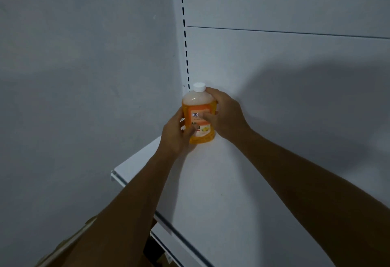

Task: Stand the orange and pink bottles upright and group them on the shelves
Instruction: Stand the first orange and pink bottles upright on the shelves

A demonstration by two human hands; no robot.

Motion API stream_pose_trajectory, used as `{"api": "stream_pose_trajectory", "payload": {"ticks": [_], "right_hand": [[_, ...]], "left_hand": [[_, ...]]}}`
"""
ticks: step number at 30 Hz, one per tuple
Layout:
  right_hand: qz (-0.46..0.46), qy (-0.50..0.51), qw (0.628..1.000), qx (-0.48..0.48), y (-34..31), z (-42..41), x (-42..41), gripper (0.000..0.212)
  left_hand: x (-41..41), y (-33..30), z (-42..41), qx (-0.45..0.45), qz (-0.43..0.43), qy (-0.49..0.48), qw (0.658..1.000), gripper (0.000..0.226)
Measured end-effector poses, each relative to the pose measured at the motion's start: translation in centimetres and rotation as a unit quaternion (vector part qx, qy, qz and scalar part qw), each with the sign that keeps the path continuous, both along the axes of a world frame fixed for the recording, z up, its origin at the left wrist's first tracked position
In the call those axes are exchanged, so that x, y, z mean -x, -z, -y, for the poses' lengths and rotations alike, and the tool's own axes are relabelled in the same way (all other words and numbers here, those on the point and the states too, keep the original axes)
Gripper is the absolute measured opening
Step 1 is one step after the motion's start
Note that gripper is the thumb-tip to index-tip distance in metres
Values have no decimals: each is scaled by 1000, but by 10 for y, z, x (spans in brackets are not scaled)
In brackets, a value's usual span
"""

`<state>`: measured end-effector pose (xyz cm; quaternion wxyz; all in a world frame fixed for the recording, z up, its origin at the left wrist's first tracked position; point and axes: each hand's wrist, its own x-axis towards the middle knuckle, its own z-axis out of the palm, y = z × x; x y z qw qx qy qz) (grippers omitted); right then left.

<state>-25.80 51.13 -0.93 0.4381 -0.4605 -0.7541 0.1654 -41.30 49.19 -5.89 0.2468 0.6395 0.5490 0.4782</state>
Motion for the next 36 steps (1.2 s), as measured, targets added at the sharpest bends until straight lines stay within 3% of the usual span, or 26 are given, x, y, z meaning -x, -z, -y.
{"api": "stream_pose_trajectory", "payload": {"ticks": [2,6,8,10,16,22,31,36], "right_hand": [[17,11,1000,-7,2,-2,0,68],[60,0,998,32,4,6,-6,77],[66,1,997,50,4,16,-13,82],[80,8,995,65,2,30,-22,80],[160,48,982,86,-11,96,-62,70],[250,126,953,117,-19,186,-147,68],[260,317,905,110,-59,346,-287,63],[244,357,898,82,-75,423,-342,58]], "left_hand": [[-3,2,0,3,2,-10,1000,50],[-5,5,10,63,-45,-71,994,74],[-4,4,27,85,-61,-127,986,65],[-5,4,48,61,-98,-131,985,42],[-41,-5,100,33,-186,22,982,16],[-131,-17,141,-13,-224,184,957,19],[-287,-40,229,-72,-209,360,907,24],[-359,-60,285,-93,-149,387,905,30]]}}
